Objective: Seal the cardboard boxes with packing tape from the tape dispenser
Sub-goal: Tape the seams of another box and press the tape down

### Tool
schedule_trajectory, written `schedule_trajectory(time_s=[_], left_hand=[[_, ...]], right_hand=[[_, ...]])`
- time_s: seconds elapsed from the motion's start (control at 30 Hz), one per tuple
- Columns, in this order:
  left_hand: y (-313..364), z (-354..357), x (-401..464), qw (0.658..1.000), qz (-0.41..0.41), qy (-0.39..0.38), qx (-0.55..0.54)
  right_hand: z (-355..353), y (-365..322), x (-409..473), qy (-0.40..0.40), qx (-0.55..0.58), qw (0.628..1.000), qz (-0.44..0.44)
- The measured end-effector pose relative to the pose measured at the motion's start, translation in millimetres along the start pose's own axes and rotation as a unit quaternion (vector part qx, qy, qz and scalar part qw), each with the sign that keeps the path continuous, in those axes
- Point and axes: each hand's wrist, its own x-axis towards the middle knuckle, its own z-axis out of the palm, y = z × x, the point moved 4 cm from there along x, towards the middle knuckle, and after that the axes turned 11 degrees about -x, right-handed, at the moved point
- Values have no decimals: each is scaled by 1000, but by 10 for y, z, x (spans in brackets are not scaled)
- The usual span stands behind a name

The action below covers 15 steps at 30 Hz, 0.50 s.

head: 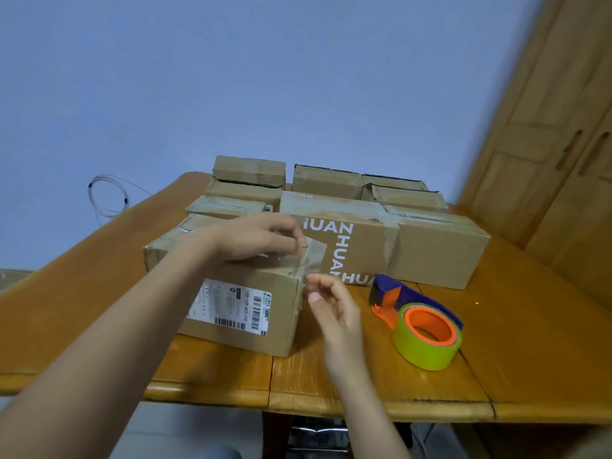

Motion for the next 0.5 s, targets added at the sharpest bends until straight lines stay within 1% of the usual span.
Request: schedule_trajectory(time_s=[0.07, 0.13, 0.23, 0.33, 0.43, 0.5], left_hand=[[-76, 16, 28, 999, 9, 18, -38], [-116, 9, 18, 998, 11, 19, -65], [-106, 12, -13, 998, 22, 1, -61], [-82, 9, -33, 999, 23, -17, -14], [-86, 8, -67, 996, 10, -36, 76], [-64, 33, -88, 989, 34, -40, 139]], right_hand=[[29, -27, -22, 1, 28, 1000, -8], [42, -52, -30, -7, 34, 999, -15], [35, -58, -11, -27, 26, 999, -13], [19, -62, 28, -34, 19, 999, 0], [15, -52, 31, -35, -29, 999, 2], [18, -53, 30, -38, -59, 998, -5]])
